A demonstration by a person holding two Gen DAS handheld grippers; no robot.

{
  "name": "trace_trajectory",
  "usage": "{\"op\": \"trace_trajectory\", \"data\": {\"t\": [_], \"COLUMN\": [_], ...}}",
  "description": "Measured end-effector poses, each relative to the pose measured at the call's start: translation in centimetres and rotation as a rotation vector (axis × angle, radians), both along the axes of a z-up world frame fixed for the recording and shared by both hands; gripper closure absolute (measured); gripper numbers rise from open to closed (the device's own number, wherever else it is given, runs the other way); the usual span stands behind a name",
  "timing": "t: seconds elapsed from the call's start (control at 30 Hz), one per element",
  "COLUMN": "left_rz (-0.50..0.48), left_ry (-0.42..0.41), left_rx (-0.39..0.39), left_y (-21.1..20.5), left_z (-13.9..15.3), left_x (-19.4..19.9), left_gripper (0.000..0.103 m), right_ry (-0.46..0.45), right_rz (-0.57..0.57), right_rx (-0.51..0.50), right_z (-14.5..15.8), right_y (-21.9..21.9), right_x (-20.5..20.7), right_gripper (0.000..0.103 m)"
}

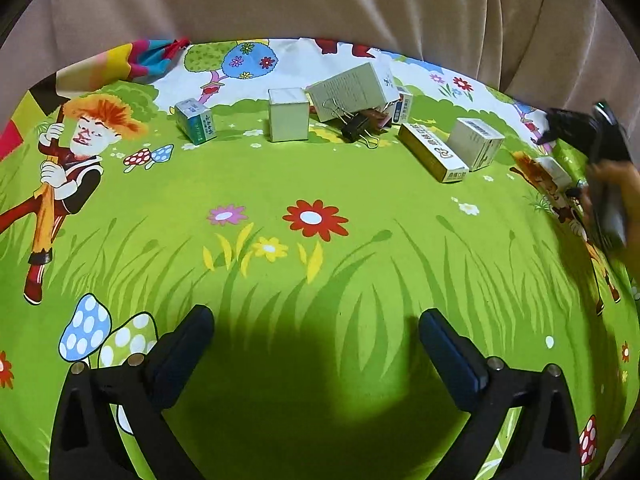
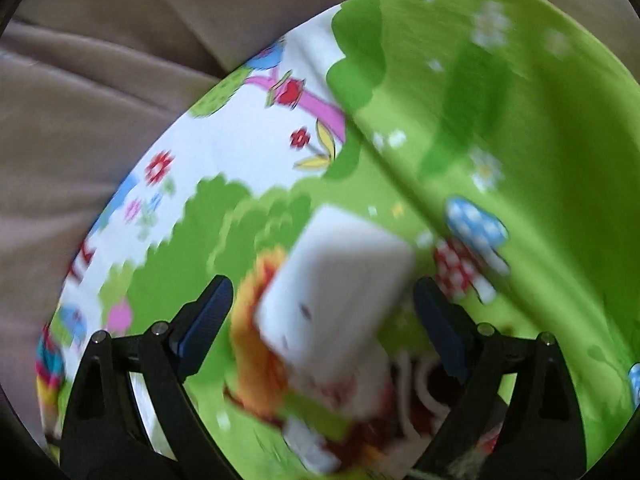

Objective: Organize rigid objects
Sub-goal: 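Move both open tools back over the mat while the right grasps a white box, then grasp the white DING ZHI DENTAL box with the left tool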

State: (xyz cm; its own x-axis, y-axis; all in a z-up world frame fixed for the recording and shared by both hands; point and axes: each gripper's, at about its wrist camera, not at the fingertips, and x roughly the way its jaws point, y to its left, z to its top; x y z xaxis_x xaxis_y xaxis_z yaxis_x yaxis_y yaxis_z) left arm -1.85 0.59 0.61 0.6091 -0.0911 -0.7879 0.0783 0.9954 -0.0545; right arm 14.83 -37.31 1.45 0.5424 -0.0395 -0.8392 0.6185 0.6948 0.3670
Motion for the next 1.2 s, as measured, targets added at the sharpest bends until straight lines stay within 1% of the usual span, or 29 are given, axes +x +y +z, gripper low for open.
{"op": "trace_trajectory", "data": {"t": [0.03,0.1,0.17,0.2,0.23,0.27,0.3,0.33,0.37,0.4,0.43,0.5,0.57,0.63,0.7,0.73,0.77,0.8,0.83,0.87,0.9,0.97,1.0,1.07,1.2], "left_rz": [-0.001,-0.001,-0.003,-0.003,-0.003,-0.004,-0.004,-0.005,-0.007,-0.006,-0.005,-0.003,-0.003,-0.002,-0.001,-0.001,-0.001,0.000,0.000,0.000,0.000,0.002,0.002,0.002,0.017], "left_ry": [0.000,-0.003,-0.008,-0.009,-0.010,-0.010,-0.010,-0.009,-0.008,-0.007,-0.006,-0.002,0.006,0.011,0.012,0.012,0.012,0.012,0.012,0.012,0.012,0.012,0.012,0.012,0.019], "left_rx": [-0.002,-0.015,-0.037,-0.045,-0.049,-0.049,-0.047,-0.044,-0.042,-0.037,-0.030,-0.012,0.014,0.040,0.038,0.037,0.038,0.038,0.038,0.038,0.038,0.038,0.039,0.039,0.040], "left_y": [0.0,0.3,0.7,0.8,0.8,0.8,0.7,0.7,0.7,0.6,0.5,0.3,-0.1,-0.4,-0.3,-0.2,-0.3,-0.3,-0.2,-0.2,-0.2,-0.1,-0.2,-0.2,-0.2], "left_z": [0.0,0.1,0.2,0.3,0.3,0.3,0.3,0.3,0.3,0.3,0.3,0.2,0.1,0.0,0.0,0.0,-0.1,0.0,0.0,0.0,0.0,-0.1,-0.1,-0.1,-0.1], "left_x": [0.0,0.0,-0.1,-0.1,-0.2,-0.2,-0.2,-0.2,-0.2,-0.1,-0.1,0.0,0.2,0.3,0.3,0.4,0.3,0.4,0.4,0.4,0.4,0.4,0.4,0.4,0.6], "left_gripper": [0.000,0.000,0.000,0.000,0.000,0.000,0.000,0.000,0.000,0.000,0.000,0.000,0.000,0.000,0.000,0.000,0.000,0.000,0.000,0.000,0.000,0.000,0.000,0.000,0.000], "right_ry": [0.038,0.082,0.126,0.141,0.126,0.098,0.067,0.035,-0.030,-0.093,-0.122,-0.147,-0.169,-0.172,-0.165,-0.160,-0.153,-0.150,-0.143,-0.132,-0.120,-0.087,-0.083,-0.093,-0.110], "right_rz": [-0.026,-0.020,0.045,0.101,0.172,0.235,0.343,0.420,0.534,0.622,0.686,0.792,0.881,0.916,0.935,0.934,0.926,0.923,0.917,0.908,0.904,0.907,0.901,0.882,0.859], "right_rx": [-0.030,-0.083,-0.186,-0.251,-0.301,-0.316,-0.357,-0.369,-0.328,-0.286,-0.258,-0.261,-0.263,-0.275,-0.288,-0.295,-0.296,-0.293,-0.291,-0.307,-0.324,-0.391,-0.387,-0.391,-0.397], "right_z": [-0.1,-0.3,-0.4,-0.4,-0.3,-0.3,-0.2,-0.1,0.0,0.3,0.4,0.6,0.6,0.5,0.6,0.6,0.5,0.4,0.2,0.2,-0.1,-0.4,-0.5,-0.4,-0.3], "right_y": [0.0,0.6,2.1,3.2,4.2,4.9,6.0,6.7,7.2,7.4,7.5,7.9,8.1,8.1,8.4,8.6,8.7,8.8,9.0,9.3,9.4,10.3,10.3,9.9,9.3], "right_x": [0.7,1.4,2.2,2.4,2.0,1.4,0.3,-0.9,-2.9,-4.8,-6.4,-10.1,-12.8,-13.7,-14.3,-14.2,-13.8,-13.6,-12.6,-12.3,-10.2,-9.9,-9.9,-10.4,-12.0], "right_gripper": [0.008,0.009,0.017,0.030,0.033,0.034,0.035,0.035,0.035,0.035,0.035,0.035,0.035,0.035,0.034,0.033,0.030,0.025,0.023,0.023,0.023,0.023,0.023,0.036,0.036]}}
